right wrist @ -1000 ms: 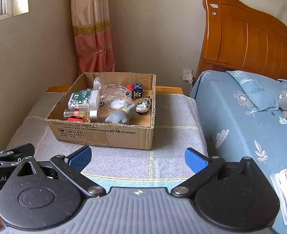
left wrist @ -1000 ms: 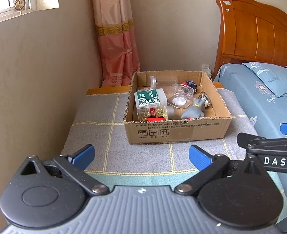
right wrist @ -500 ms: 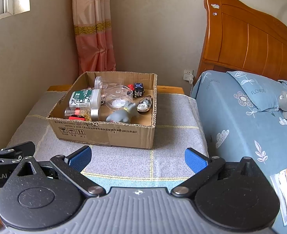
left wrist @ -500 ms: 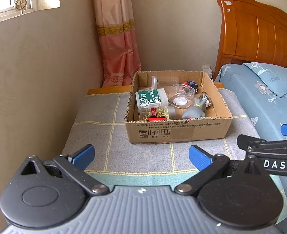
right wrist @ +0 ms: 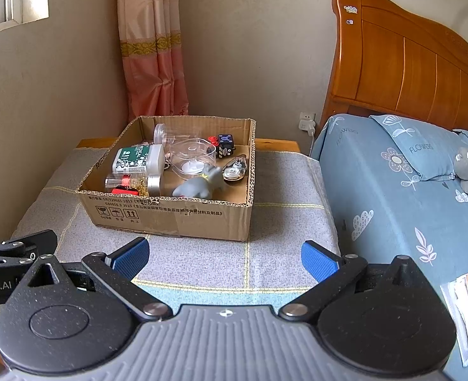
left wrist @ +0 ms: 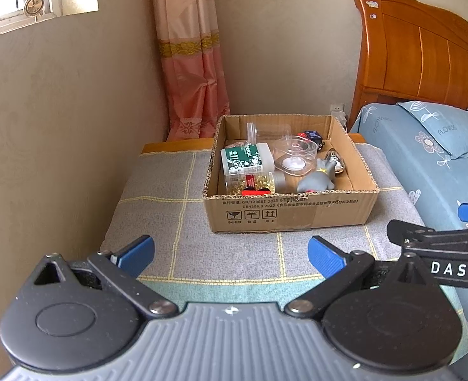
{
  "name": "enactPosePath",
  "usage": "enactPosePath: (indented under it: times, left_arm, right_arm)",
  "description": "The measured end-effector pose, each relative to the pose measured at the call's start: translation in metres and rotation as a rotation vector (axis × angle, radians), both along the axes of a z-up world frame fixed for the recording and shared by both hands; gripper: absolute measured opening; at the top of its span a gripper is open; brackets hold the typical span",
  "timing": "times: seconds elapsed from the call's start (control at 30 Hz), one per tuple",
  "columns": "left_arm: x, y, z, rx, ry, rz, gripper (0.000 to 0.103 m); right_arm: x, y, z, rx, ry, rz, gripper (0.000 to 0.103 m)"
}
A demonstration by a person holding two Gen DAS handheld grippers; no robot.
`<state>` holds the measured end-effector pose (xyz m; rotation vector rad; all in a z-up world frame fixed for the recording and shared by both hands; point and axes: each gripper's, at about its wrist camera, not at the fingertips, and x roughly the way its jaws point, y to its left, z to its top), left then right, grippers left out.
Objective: Organize rigid objects
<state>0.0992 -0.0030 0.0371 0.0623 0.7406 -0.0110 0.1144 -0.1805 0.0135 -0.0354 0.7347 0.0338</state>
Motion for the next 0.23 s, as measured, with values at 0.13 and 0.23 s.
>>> enactPosePath:
  times: [0.13,0.23]
  left_arm:
    - [-0.0008,0.0001,0.0004,-0.002,0.001,0.000,0.102]
    - [-0.0020,0.0000,0.0001,-0.002,-0.001,0.000,0.102]
  right_arm:
    - [-0.0008,0.0000,-0.0009,0.000,0.000,-0.001,0.103]
    - [-0.0009,-0.0001,-0.0011,0.000,-0.001,-0.002,0.103]
